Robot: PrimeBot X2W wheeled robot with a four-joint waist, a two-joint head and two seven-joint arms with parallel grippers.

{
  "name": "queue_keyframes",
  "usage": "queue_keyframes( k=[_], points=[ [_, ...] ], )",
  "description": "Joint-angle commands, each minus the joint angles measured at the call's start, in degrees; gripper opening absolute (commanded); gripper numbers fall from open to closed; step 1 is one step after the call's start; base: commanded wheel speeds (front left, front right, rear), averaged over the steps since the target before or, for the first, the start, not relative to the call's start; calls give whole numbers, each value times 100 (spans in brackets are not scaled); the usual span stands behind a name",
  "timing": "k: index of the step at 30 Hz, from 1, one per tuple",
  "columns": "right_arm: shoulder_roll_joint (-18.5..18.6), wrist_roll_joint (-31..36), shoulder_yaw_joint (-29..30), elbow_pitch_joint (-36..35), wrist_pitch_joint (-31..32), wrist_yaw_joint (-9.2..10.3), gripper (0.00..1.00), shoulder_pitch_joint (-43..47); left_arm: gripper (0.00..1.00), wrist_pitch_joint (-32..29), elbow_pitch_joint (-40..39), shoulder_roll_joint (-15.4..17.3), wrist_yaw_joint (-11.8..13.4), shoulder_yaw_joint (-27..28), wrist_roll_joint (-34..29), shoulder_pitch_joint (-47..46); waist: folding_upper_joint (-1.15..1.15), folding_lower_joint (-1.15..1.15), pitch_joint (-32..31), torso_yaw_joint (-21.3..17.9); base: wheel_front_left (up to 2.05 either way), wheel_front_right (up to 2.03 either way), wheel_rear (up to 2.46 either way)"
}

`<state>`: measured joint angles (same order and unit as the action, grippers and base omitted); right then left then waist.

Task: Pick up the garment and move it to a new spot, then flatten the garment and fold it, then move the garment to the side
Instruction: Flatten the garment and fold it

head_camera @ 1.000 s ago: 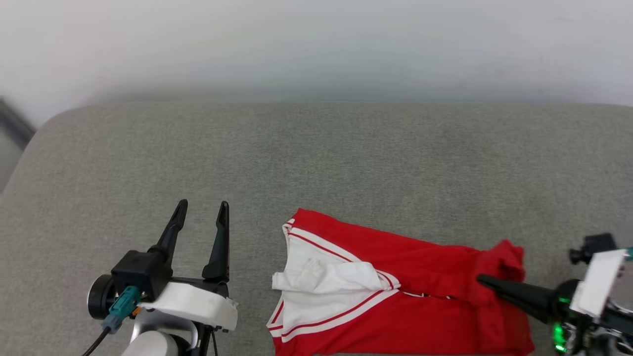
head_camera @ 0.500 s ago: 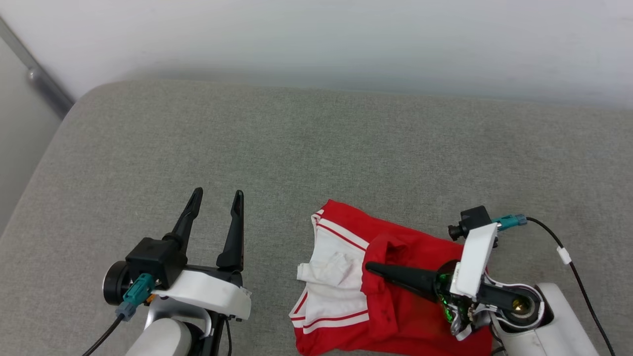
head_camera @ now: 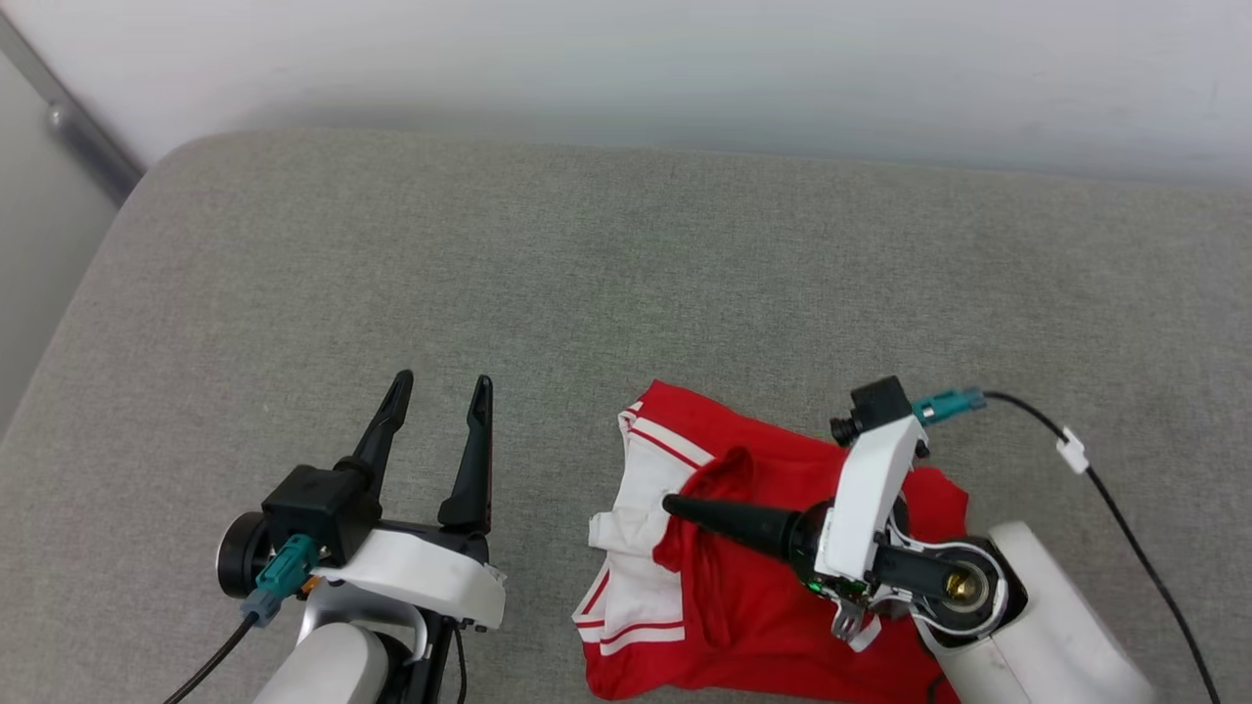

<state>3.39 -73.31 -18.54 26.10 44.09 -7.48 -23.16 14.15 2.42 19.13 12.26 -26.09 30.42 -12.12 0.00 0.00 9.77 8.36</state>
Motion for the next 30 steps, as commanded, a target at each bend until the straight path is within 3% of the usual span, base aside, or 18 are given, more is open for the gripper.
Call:
queue_keyframes(
  k=[1, 9, 13, 15, 20, 30],
  points=[
    [71, 58, -74, -125, -28, -2, 100, -109, 100, 31, 20, -16, -4, -11, -2, -65, 0, 0, -15, -18, 0, 0, 0],
    [816, 1005, -933, -1313, -505, -2, 100, -142, 100, 5, 104, -3, 23, -24, 32, -13, 0, 0, -148, -185, 0, 0, 0],
    [1277, 1760, -968, -1630, -1132, -1, 100, -101, 100, 10, 108, 31, 47, -3, 29, 19, 0, 0, -207, -295, 0, 0, 0],
    [1600, 2510, -778, -1669, -1618, -1, 100, 19, 100, 17, 110, 57, 93, 26, 32, 61, 0, 0, -252, -390, 0, 0, 0],
    [1820, 3595, 68, -1634, -2269, -1, 100, 392, 100, 45, 92, 92, 145, 126, 29, 99, 0, 0, -324, -541, 0, 0, 0],
    [1287, 4998, 1978, -2452, -3334, -1, 100, 1563, 100, 103, 196, 117, 167, 447, -61, 301, 0, 0, -499, -731, 0, 0, 0]
  ],
)
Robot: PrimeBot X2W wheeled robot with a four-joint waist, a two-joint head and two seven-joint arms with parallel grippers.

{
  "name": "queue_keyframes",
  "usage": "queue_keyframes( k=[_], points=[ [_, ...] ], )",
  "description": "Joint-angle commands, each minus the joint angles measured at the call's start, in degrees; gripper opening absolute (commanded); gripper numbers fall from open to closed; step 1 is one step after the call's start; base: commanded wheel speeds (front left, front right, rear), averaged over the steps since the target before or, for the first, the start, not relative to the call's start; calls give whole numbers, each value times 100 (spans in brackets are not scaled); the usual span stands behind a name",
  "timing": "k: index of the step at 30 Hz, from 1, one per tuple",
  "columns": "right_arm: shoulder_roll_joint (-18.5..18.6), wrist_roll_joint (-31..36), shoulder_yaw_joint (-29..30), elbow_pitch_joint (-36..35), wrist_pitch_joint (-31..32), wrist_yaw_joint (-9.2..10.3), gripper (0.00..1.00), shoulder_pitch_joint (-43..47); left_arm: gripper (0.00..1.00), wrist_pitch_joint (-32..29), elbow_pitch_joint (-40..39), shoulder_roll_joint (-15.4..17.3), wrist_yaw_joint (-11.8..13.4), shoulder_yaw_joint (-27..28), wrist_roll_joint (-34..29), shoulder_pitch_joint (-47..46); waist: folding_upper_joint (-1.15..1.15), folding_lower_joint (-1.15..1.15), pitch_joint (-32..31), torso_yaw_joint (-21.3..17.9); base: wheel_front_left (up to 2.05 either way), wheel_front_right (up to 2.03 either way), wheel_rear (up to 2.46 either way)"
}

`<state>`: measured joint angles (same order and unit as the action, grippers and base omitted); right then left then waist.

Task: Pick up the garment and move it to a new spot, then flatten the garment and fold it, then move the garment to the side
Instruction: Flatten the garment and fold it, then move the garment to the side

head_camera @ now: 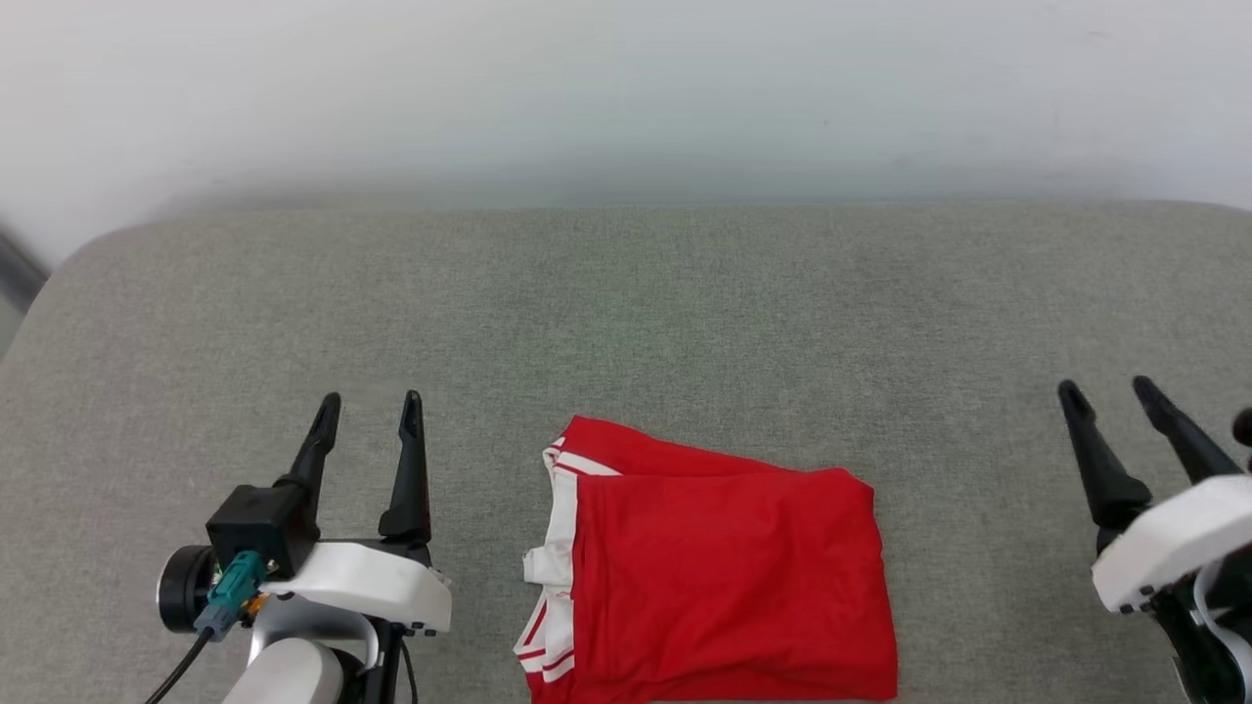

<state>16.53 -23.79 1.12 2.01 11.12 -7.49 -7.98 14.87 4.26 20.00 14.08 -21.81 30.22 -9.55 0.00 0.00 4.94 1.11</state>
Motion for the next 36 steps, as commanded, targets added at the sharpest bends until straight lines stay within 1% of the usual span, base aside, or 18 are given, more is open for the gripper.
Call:
queue_keyframes(
  k=[1, 3, 6, 9, 15, 17, 24, 32, 35, 36],
  points=[
    [-85, 131, 90, -133, -158, 0, 100, 142, 100, 32, 30, 31, -24, 40, -66, 69, 0, 0, -29, -11, 0, 0, 0],
    [-144, 383, 171, -316, -431, 0, 100, 302, 100, 37, 57, 26, -34, 103, -128, 106, 0, 0, -61, -28, 0, 0, 0],
    [-263, 539, 186, -493, -760, 0, 100, 534, 100, 40, 94, -5, -71, 200, -216, 238, 0, 0, -154, -83, 0, 0, 0],
    [-354, 704, 85, -582, -1011, 0, 100, 686, 100, 41, 170, -71, -147, 288, -291, 317, 0, 0, -240, -161, 0, 0, 0],
    [-512, 826, 9, -539, -1167, 1, 100, 976, 100, 41, 316, -205, -281, 429, -402, 570, 0, 0, -409, -242, 0, 0, 0],
    [-513, 877, 1, -560, -1211, 1, 100, 1044, 100, 37, 338, -238, -311, 481, -433, 632, 0, 0, -440, -247, 0, 0, 0],
    [-552, 885, -23, -642, -1212, 1, 100, 1080, 100, 36, 370, -368, -425, 657, -511, 726, 0, 0, -426, -264, 0, 0, 0],
    [-624, 709, 120, -666, -1005, 0, 100, 1092, 100, 36, 385, -494, -536, 825, -626, 697, 0, 0, -395, -254, 0, 0, 0],
    [-686, 367, 303, -488, -659, 1, 100, 1169, 100, 36, 369, -552, -553, 886, -655, 689, 0, 0, -381, -244, 0, 0, 0],
    [-714, 174, 414, -353, -410, 1, 100, 1206, 100, 36, 358, -565, -565, 909, -674, 678, 0, 0, -360, -235, 0, 0, 0]
  ],
)
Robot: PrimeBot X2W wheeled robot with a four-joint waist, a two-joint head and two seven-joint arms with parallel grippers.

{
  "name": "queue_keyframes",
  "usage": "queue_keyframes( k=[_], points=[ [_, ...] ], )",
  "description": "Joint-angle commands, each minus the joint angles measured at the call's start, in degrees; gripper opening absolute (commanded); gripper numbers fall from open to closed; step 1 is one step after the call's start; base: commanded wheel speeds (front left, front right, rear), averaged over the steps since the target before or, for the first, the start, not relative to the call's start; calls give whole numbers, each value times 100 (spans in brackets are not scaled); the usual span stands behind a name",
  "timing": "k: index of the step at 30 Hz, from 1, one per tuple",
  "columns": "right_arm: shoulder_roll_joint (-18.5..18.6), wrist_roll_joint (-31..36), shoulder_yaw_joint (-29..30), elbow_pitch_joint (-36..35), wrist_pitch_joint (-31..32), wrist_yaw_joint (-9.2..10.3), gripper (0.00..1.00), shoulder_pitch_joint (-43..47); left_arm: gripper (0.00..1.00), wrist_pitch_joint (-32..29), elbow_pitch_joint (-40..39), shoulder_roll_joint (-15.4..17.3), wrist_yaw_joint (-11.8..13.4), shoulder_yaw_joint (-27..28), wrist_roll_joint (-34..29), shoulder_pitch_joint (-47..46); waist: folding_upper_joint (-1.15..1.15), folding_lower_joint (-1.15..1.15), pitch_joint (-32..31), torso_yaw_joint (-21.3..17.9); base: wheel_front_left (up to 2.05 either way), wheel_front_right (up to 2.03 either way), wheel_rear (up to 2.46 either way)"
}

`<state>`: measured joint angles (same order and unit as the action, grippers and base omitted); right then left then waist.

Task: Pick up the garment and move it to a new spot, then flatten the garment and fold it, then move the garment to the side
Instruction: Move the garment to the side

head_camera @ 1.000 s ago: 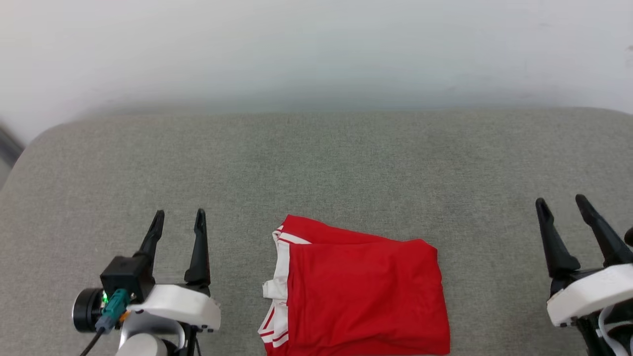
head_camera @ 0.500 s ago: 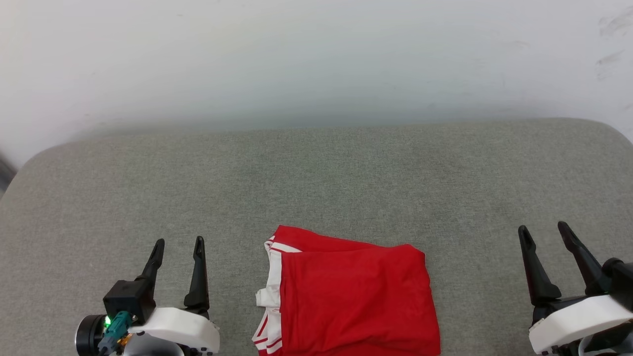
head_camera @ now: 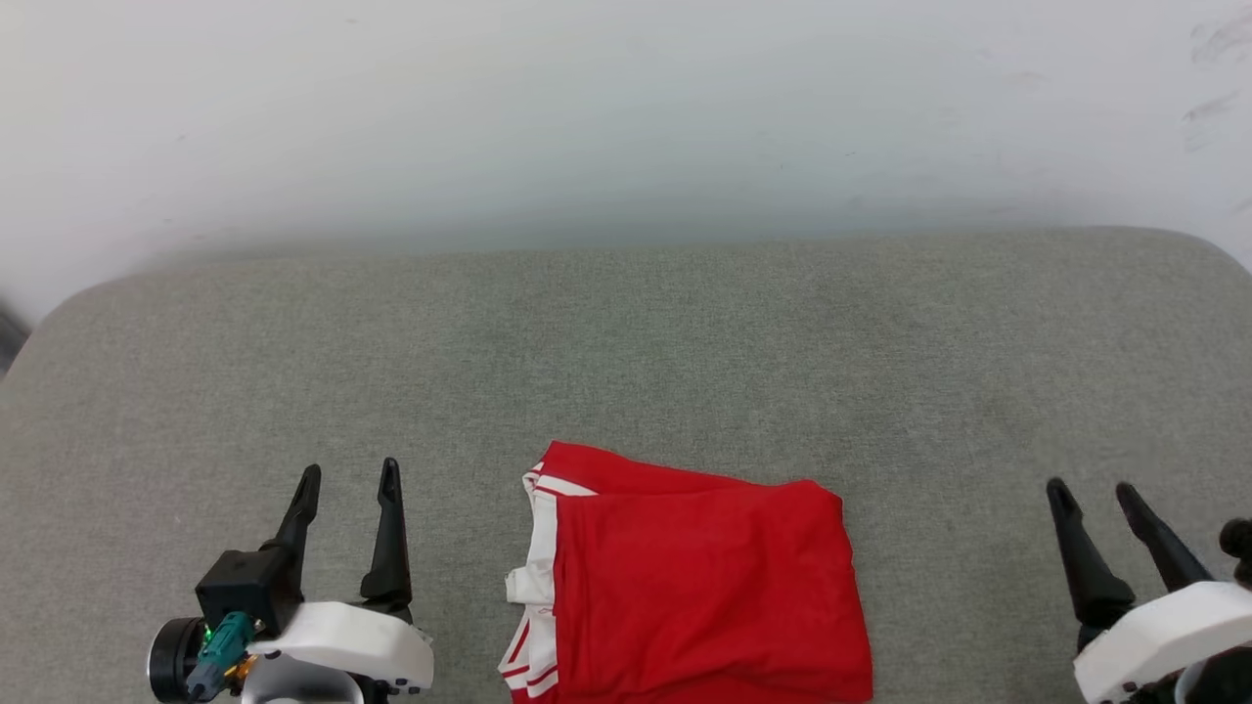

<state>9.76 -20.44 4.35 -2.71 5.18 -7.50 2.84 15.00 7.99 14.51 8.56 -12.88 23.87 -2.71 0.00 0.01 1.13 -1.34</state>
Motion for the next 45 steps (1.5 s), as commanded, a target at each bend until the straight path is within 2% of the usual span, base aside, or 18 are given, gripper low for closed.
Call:
queue_keyframes(
  k=[1, 5, 7, 13, 20, 24, 27, 33, 34, 35, 36, 37, 43, 45],
  points=[
    [-9, -300, 225, 188, 343, 2, 100, 89, 100, 23, -26, -34, -26, 58, -53, -30, 0, -1, 44, 21, 0, 0, 0],
    [112, -913, 686, 634, 1251, 1, 100, -83, 100, 23, -87, -150, -63, 169, -122, -141, 0, -1, 164, 110, 0, 0, 0],
    [175, -1001, 781, 735, 1486, 1, 100, -117, 100, 23, -99, -172, -82, 193, -136, -154, 0, -1, 202, 144, 0, 0, 0],
    [297, -1749, 1115, 1269, 3302, 1, 100, -398, 100, 18, -167, -349, -205, 321, -292, -339, 0, -1, 485, 407, 0, 0, 0],
    [-410, -2477, 1459, 1532, 5226, 1, 100, -756, 100, 18, -220, -573, -356, 458, -504, -529, 0, -1, 825, 728, 0, 0, 0],
    [-676, -2880, 1534, 1731, 5798, 3, 100, -955, 100, 18, -211, -682, -452, 535, -605, -619, 0, -1, 1008, 875, 0, 0, 0],
    [-722, -3250, 1500, 1948, 6005, 5, 100, -1120, 100, 18, -174, -736, -523, 588, -670, -680, 0, -1, 1109, 950, 0, 0, 0],
    [-769, -3908, 1157, 2538, 5937, 5, 100, -1372, 100, 18, -102, -836, -648, 682, -780, -755, 0, -1, 1210, 1015, 0, 0, 0],
    [-782, -3966, 1087, 2621, 5881, 5, 95, -1419, 100, 18, -88, -846, -654, 694, -804, -775, 0, -1, 1216, 1017, 0, 0, 0],
    [-791, -3987, 1017, 2702, 5821, 5, 45, -1463, 100, 18, -81, -864, -662, 701, -825, -790, 0, -1, 1217, 1016, 0, 0, 0],
    [-799, -3988, 928, 2751, 5762, 4, 33, -1490, 100, 18, -70, -878, -680, 698, -841, -797, 0, -1, 1206, 1014, 0, 0, 0],
    [-805, -4018, 852, 2797, 5720, 5, 0, -1507, 100, 18, -57, -885, -699, 698, -859, -794, 0, -1, 1186, 1013, 0, 0, 0],
    [-730, -3981, 548, 2650, 5485, 5, 0, -1574, 100, 18, 46, -919, -793, 737, -927, -740, 0, -1, 994, 922, 0, 0, 0],
    [-602, -3848, 434, 2501, 5393, 2, 0, -1597, 100, 18, 77, -923, -820, 745, -962, -713, 0, -1, 910, 854, 0, 0, 0]
  ],
)
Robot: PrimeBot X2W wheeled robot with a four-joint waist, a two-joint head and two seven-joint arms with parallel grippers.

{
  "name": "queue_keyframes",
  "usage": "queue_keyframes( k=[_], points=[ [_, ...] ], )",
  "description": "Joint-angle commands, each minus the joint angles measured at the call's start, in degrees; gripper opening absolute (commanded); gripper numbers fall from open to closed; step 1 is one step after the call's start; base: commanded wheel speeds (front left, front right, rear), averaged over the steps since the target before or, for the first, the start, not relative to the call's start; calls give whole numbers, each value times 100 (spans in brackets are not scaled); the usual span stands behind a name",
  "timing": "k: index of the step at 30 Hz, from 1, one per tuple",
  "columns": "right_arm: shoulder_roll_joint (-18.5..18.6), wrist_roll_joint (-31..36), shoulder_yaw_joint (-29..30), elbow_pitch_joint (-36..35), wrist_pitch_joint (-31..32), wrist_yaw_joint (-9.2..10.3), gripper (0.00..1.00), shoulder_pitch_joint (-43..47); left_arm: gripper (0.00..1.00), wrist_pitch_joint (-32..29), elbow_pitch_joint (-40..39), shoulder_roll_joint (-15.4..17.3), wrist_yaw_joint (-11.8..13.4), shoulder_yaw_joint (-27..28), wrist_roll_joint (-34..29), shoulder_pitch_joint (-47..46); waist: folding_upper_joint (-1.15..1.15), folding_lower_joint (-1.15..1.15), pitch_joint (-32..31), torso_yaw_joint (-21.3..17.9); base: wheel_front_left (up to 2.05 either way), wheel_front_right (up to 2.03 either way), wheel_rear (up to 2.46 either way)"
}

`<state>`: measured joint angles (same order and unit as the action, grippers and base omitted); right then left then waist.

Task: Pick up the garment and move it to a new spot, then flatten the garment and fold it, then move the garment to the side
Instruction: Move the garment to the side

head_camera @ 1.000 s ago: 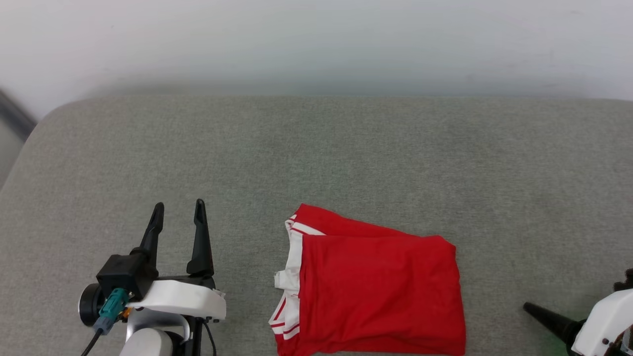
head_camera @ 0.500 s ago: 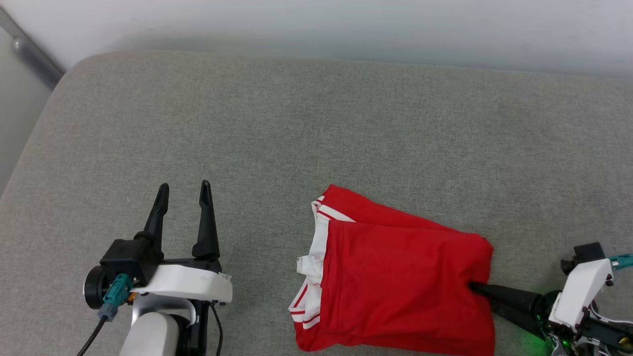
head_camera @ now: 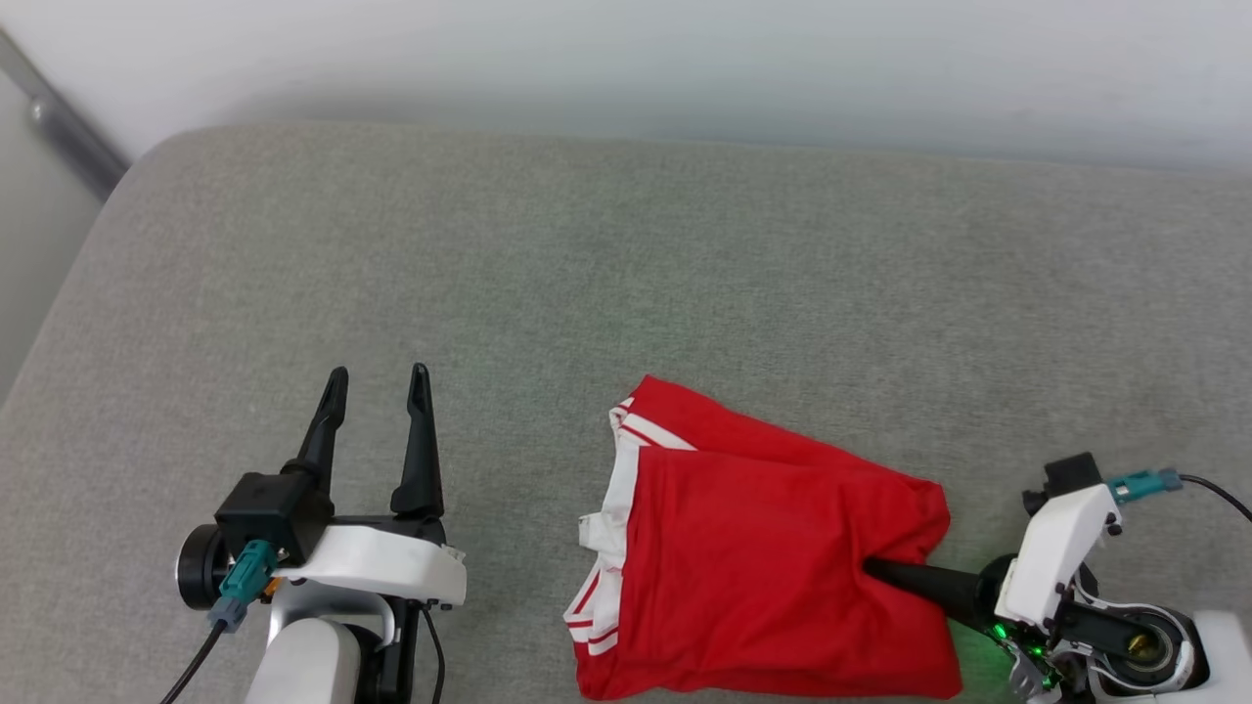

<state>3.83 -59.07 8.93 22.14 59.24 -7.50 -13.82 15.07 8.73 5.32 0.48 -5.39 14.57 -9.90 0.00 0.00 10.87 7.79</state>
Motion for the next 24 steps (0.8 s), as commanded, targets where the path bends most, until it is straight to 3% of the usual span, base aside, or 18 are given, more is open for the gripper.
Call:
queue_keyframes(
  k=[1, 9, 16, 24],
  points=[
    [62, 84, -82, -64, -69, 2, 0, 61, 100, 11, 15, -5, -25, 5, -42, 27, 0, 0, -114, -100, 0, 0, 0],
    [765, 1146, -714, -502, -616, 2, 0, -23, 100, 11, -4, 13, -81, 86, -109, 158, 0, 0, -360, -640, 0, 0, 0],
    [1414, 2294, -1066, -489, -998, 2, 0, -328, 100, 12, -166, 18, -133, 62, -183, 228, 0, 0, -265, -1486, 0, 0, 0],
    [1647, 3106, -940, -103, -1546, 2, 0, -945, 100, -22, -409, 93, -216, -138, -327, -138, 0, 0, 352, -2477, 0, 0, 0]
  ],
)
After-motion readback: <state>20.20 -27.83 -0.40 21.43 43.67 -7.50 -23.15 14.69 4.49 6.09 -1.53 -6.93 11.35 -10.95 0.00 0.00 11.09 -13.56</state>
